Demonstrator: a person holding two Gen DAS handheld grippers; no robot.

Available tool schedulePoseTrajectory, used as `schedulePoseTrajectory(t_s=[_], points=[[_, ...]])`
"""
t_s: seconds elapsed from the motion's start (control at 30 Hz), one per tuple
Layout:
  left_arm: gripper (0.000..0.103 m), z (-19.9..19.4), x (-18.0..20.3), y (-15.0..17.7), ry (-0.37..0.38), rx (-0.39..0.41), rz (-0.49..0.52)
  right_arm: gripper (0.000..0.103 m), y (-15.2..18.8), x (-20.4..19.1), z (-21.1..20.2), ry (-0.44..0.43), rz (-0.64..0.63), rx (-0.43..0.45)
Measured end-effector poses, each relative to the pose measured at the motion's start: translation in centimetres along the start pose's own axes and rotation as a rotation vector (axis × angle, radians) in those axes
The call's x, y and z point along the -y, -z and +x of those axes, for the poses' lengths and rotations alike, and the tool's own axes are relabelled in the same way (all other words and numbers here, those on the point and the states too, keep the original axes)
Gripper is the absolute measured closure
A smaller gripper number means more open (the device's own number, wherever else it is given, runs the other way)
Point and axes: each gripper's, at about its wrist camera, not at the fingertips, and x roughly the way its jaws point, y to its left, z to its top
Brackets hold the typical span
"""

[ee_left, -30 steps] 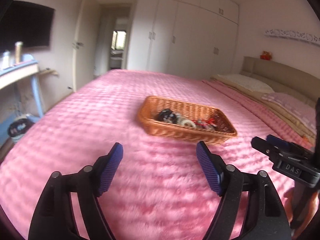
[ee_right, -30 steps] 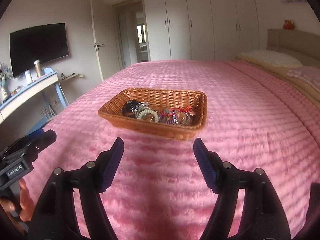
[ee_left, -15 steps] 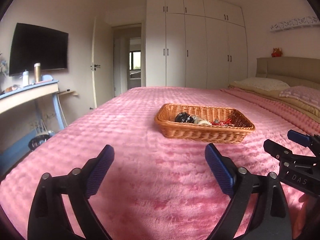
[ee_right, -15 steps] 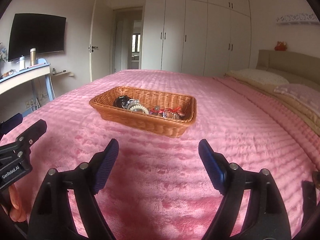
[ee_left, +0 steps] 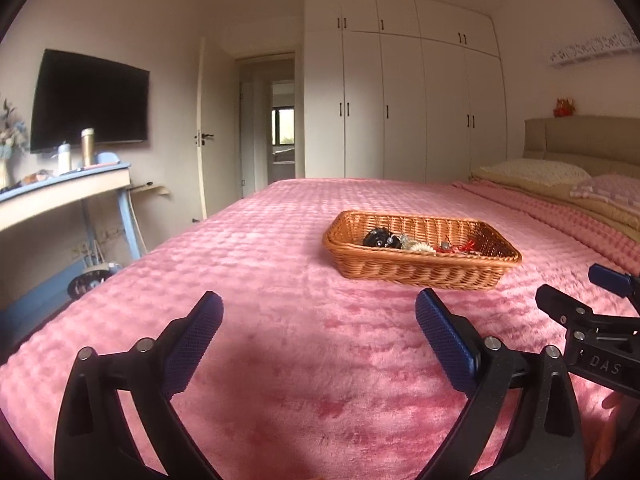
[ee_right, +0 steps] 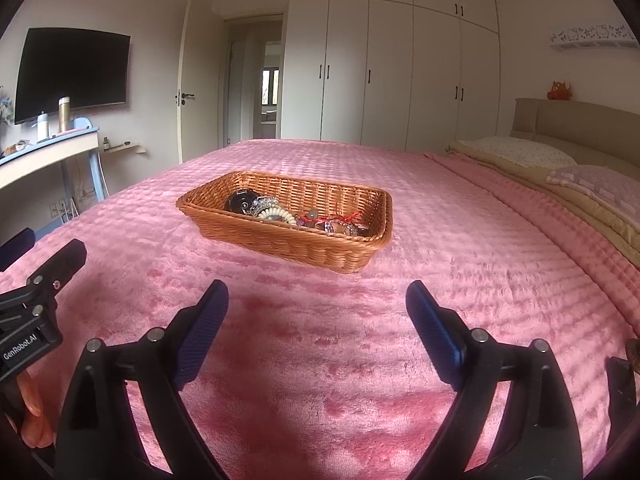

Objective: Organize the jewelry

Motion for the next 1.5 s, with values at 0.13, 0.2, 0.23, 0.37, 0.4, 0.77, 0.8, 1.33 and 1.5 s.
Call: schedulePoseTrajectory(t_s=[0.13,0.2,0.23,0.37,0.4,0.77,0.8,1.33,1.5], points=[[0.009,-0.05,-0.06,-0.03,-0.007,0.001,-0.004,0.015,0.0,0.08,0.04,0.0,0.001,0.001],[0.009,-0.12,-0.07,-0.04,-0.008,0.004,-0.003,0.015,-0.01,0.07,-0.05,0.002,-0.002,0.005],[0.008,-0.12,-0.09,-0.05,-0.009,0.005,-0.003,0.015,-0.01,0.05,-0.09,0.003,-0.004,0.007],[0.008,-0.11,-0.08,-0.06,-0.011,0.006,-0.006,0.015,0.02,-0.07,-0.1,0.003,-0.012,0.007],[0.008,-0.13,-0.07,-0.05,-0.011,0.005,-0.006,0.015,0.02,-0.08,-0.1,0.004,-0.013,0.006],[0.008,-0.17,-0.11,-0.09,-0.01,0.002,-0.006,0.011,0.01,-0.21,-0.03,0.006,-0.016,0.001],[0.008,-0.15,-0.08,-0.09,-0.01,0.001,-0.005,0.011,0.02,-0.25,-0.03,0.006,-0.017,0.002],[0.008,-0.17,-0.23,-0.04,-0.01,-0.001,-0.006,0.011,0.07,-0.27,0.11,0.009,-0.02,0.001],[0.008,-0.2,-0.26,-0.03,-0.01,-0.003,-0.006,0.011,0.14,-0.3,0.09,0.012,-0.022,0.002]])
